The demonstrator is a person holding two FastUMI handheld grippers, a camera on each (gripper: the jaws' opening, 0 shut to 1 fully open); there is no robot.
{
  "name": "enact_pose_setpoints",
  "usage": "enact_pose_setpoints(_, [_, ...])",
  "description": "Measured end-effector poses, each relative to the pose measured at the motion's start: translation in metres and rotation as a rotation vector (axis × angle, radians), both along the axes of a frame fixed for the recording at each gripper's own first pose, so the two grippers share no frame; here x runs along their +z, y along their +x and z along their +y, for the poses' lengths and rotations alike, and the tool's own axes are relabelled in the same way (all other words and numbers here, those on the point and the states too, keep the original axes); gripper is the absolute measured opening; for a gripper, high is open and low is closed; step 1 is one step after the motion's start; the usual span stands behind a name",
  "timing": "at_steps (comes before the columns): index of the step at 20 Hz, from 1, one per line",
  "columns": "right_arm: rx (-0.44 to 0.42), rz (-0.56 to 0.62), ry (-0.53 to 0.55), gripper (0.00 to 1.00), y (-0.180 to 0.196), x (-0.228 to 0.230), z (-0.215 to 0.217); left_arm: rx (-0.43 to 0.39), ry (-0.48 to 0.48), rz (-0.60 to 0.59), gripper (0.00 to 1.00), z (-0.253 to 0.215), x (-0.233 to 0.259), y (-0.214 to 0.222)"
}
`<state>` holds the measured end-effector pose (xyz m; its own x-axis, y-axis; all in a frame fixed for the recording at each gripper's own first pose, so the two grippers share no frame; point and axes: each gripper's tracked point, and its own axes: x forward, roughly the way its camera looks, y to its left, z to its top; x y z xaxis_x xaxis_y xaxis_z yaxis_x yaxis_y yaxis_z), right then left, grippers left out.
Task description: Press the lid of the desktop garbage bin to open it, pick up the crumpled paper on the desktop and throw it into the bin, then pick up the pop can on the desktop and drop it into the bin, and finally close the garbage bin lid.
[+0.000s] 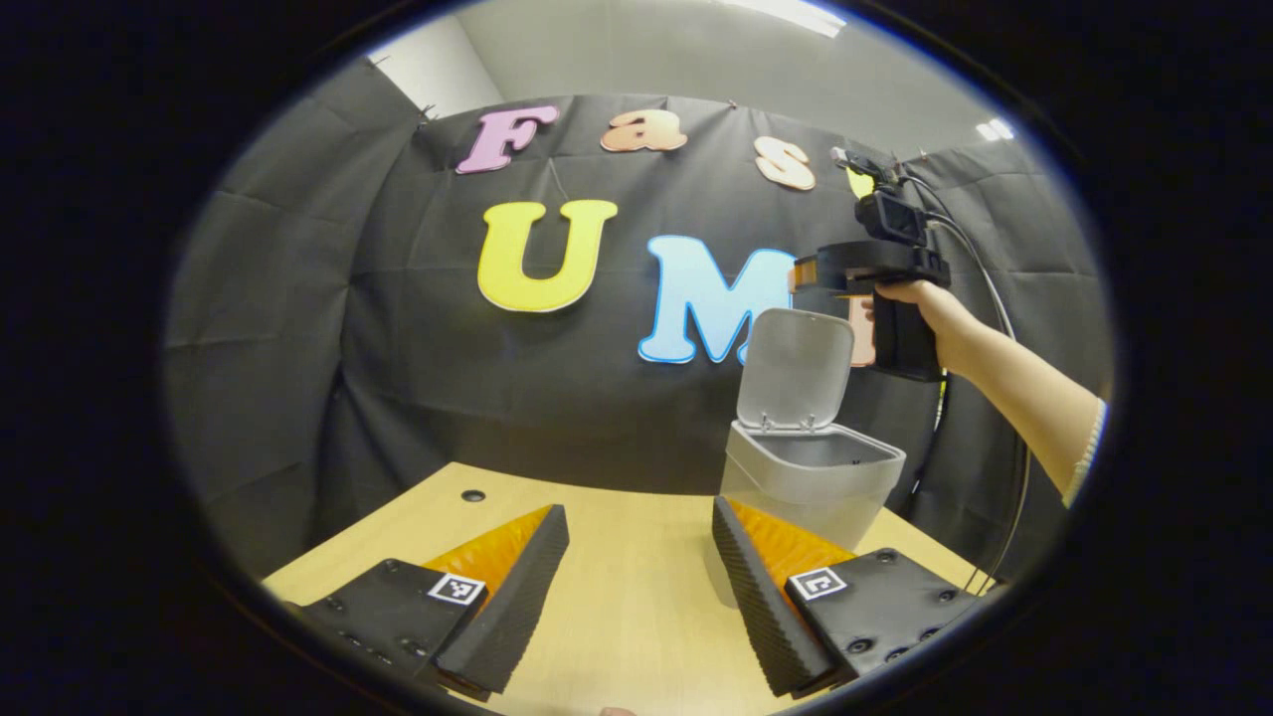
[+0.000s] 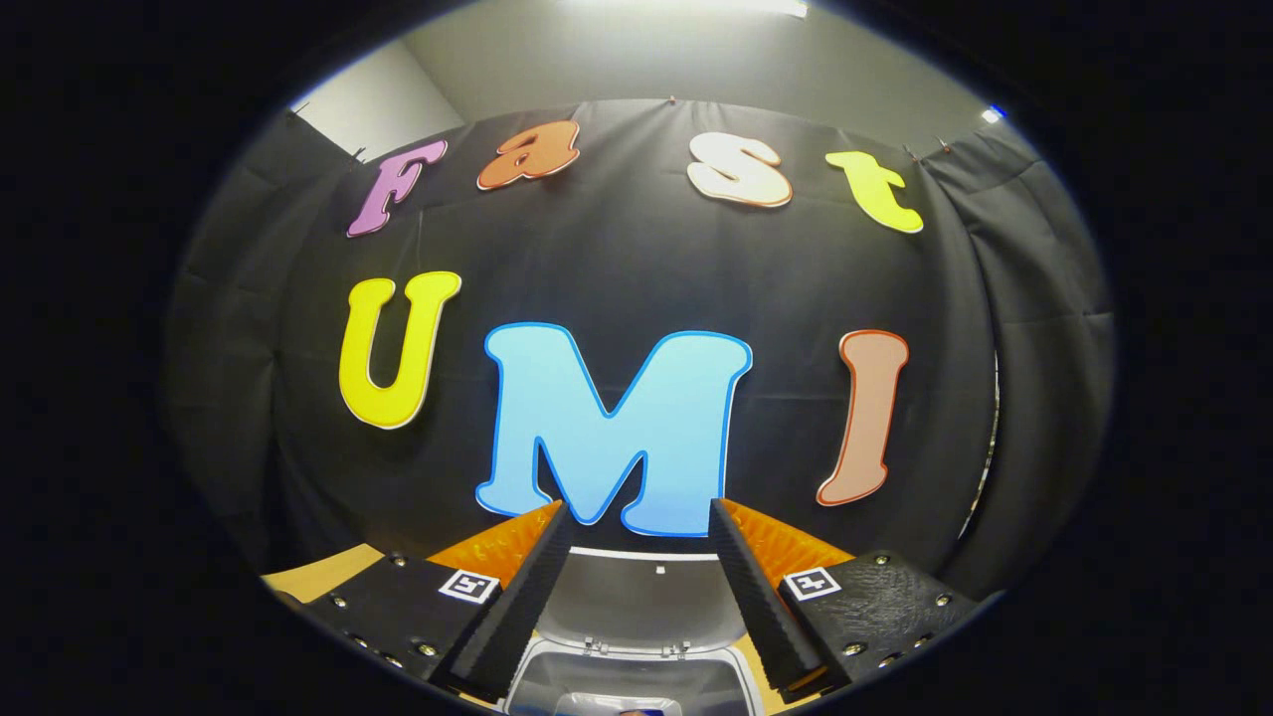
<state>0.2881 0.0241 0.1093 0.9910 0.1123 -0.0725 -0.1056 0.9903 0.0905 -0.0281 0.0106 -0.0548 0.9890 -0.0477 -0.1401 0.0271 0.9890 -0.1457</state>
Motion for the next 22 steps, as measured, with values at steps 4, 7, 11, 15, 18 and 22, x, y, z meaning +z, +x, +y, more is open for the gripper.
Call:
enact_pose_setpoints(4, [-0.041, 0.049, -0.003, 0.89, 0.021, -0.014, -0.006, 0.026, 0.007, -0.008, 0.96, 0.010, 0.003, -0.004])
enact_pose_setpoints(7, [-0.040, 0.082, 0.020, 0.89, 0.022, -0.021, -0.007, 0.037, 0.003, -0.007, 0.96, 0.012, 0.001, -0.007])
enact_pose_setpoints(11, [-0.031, 0.101, 0.038, 0.89, 0.016, -0.025, -0.008, 0.041, -0.004, -0.008, 0.96, 0.009, 0.001, -0.007])
enact_pose_setpoints(15, [-0.017, 0.094, 0.042, 0.89, -0.002, -0.027, -0.009, 0.022, 0.002, -0.014, 0.96, -0.001, 0.002, -0.007])
enact_pose_setpoints(18, [-0.011, 0.099, 0.063, 0.89, -0.020, -0.034, -0.009, -0.002, 0.002, -0.013, 0.96, -0.012, 0.001, -0.010])
enact_pose_setpoints(22, [0.007, 0.113, 0.069, 0.89, -0.042, -0.042, -0.010, -0.024, -0.008, -0.007, 0.96, -0.021, -0.002, -0.013])
